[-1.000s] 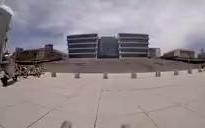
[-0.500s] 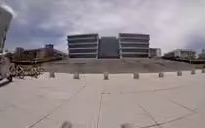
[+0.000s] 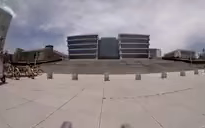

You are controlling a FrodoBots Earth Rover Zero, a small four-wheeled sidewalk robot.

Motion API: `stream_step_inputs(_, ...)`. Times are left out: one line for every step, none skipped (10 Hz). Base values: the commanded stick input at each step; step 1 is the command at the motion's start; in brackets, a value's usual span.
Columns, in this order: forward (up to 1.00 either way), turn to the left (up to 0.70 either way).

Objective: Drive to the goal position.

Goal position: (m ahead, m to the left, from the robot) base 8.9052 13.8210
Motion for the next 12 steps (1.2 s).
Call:
stream_step_inputs(0.7, 0.0)
stream_step_inputs(0.7, 0.04)
stream_step_inputs(0.7, 0.31)
stream_step_inputs(0.7, 0.31)
stream_step_inputs(0.7, 0.17)
stream_step_inputs(0.7, 0.08)
stream_step_inputs(0.7, 0.18)
stream_step_inputs(0.7, 0.27)
stream_step_inputs(0.7, 0.22)
stream_step_inputs(0.7, 0.05)
stream_step_inputs(0.7, 0.03)
stream_step_inputs(0.7, 0.03)
